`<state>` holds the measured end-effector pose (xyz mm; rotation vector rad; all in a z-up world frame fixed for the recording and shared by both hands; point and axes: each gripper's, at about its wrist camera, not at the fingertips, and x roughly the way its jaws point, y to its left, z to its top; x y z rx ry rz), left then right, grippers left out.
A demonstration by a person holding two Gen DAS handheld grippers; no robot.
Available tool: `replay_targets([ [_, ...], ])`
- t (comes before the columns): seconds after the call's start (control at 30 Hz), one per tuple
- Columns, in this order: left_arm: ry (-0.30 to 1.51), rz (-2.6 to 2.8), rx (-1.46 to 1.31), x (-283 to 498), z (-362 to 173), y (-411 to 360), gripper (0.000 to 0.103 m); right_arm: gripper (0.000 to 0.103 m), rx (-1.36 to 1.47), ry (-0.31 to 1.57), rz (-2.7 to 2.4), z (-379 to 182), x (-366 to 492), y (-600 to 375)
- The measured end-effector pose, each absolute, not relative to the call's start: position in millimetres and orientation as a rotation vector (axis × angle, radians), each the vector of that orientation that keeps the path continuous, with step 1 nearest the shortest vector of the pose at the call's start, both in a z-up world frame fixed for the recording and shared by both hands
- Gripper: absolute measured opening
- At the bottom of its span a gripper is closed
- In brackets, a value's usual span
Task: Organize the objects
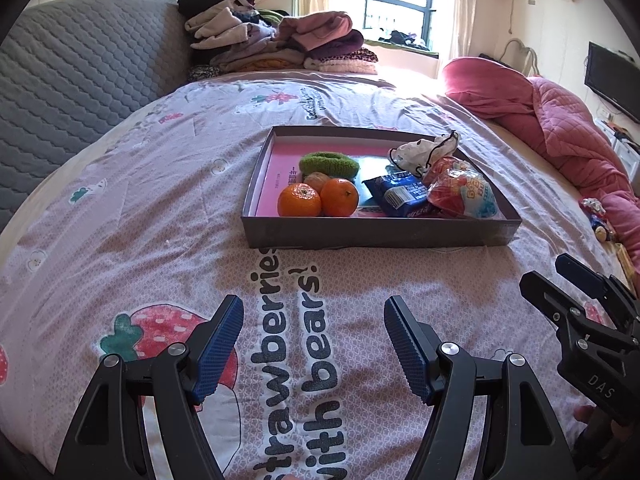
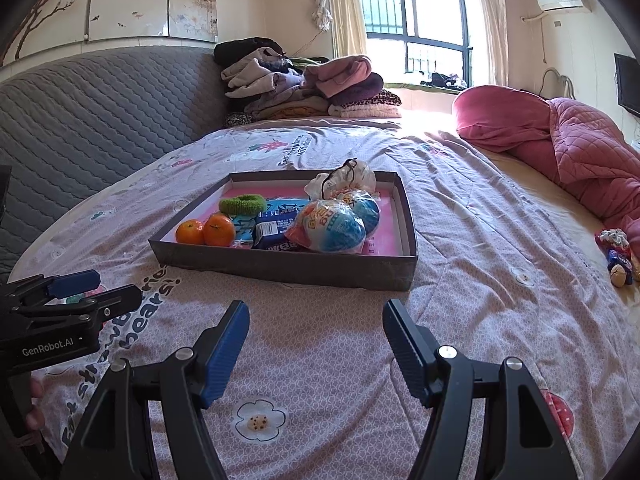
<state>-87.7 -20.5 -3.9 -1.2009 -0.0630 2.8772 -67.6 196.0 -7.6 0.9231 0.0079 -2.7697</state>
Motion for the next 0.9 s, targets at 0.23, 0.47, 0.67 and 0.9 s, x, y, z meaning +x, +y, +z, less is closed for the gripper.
replay_targets([
  [0.23, -0.04, 2.89, -1.192, -84.4, -7.1, -19.4, 0.074, 0.069, 0.939, 0.017, -2.775, -11.3, -66.3, 197.6],
  [0.47, -0.051, 2.895, -1.187, -85.9, -10.9, -22.2, 0.074, 0.069, 0.949, 0.025, -2.781, -16.5, -67.1, 198.4],
  [0.67, -0.055, 2.895, -1.176, -87.4, -14.0, -24.3, 0.074, 0.069, 0.945, 0.033, -2.778, -17.9, -66.7, 196.2],
  [0.9, -0.053, 2.901, -1.164, -89.3, -17.2, -25.3, 0.074, 0.069, 0.938, 0.031, -2.786, -17.7, -67.5, 197.7],
])
